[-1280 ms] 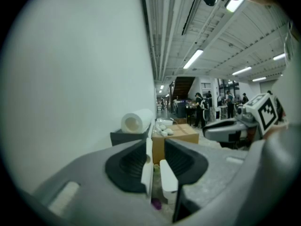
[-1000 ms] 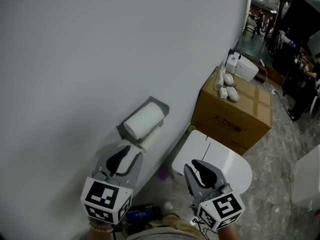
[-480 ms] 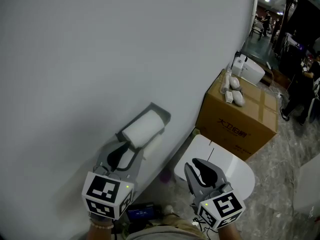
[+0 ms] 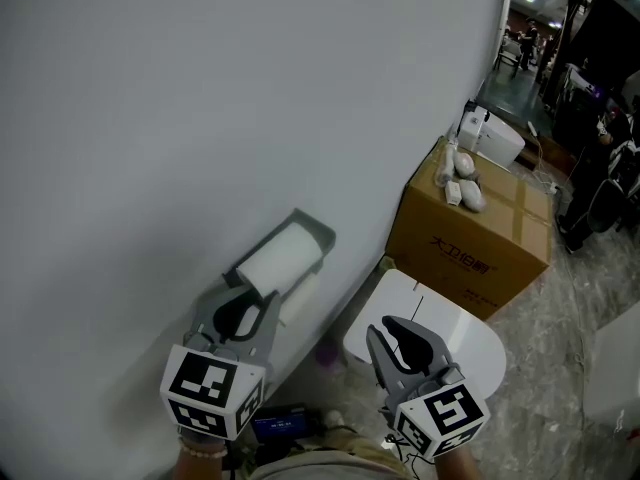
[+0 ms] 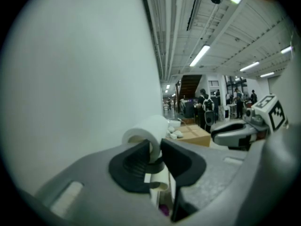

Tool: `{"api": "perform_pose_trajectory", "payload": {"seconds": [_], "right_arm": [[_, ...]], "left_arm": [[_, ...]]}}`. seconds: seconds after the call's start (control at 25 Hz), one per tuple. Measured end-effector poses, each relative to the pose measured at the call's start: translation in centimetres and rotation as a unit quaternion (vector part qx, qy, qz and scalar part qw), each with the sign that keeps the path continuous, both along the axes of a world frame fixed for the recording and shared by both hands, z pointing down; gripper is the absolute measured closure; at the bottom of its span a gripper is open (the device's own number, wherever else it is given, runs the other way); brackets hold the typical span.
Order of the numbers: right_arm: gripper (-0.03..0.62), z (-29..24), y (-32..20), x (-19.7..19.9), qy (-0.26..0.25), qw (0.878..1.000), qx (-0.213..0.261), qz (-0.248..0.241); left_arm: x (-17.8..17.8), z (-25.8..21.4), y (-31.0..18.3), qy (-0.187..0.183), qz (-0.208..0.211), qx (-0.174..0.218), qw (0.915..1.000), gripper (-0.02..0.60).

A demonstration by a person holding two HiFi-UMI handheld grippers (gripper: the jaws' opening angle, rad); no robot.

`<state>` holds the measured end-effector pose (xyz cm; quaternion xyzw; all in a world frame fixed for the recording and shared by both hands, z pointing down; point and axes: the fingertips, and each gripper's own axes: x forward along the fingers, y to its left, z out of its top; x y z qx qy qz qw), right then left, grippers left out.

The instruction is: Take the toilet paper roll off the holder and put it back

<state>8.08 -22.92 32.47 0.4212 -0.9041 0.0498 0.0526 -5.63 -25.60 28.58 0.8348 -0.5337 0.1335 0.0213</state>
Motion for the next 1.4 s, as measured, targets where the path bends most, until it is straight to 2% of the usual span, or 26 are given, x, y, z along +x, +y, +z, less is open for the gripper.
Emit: {"api": "perform_pose_trajectory", "payload": {"seconds": [0.36, 0.76, 1.0, 1.16, 1.4], "right_arm": [[0.520, -0.2, -0.1, -0.1, -0.003, 1.000, 0.006, 0.010], [0.505, -1.9, 2.4, 0.3, -0.005, 0.999, 0.028, 0.023], [0.468, -2.4, 4.3, 0.8, -0.004, 0.999, 0.039, 0.038], [0.453, -3.2, 6.0, 1.0, -0.005, 0.998, 0.043, 0.055], [0.441, -3.0, 8.0, 2.0, -0.011, 0.995, 0.046, 0.082]], "left_arm": [[0.5, -1.4, -0.1, 0.011, 0.028, 0.039, 0.9988, 0.526], [3.0, -3.9, 2.7, 0.020, 0.095, 0.076, 0.9924, 0.528], [5.3, -3.4, 5.0, 0.021, 0.151, 0.077, 0.9853, 0.528], [6.5, -3.4, 7.2, 0.033, 0.184, 0.054, 0.9808, 0.528], [8.1, -1.9, 9.8, 0.041, 0.235, 0.047, 0.9699, 0.528]]}}
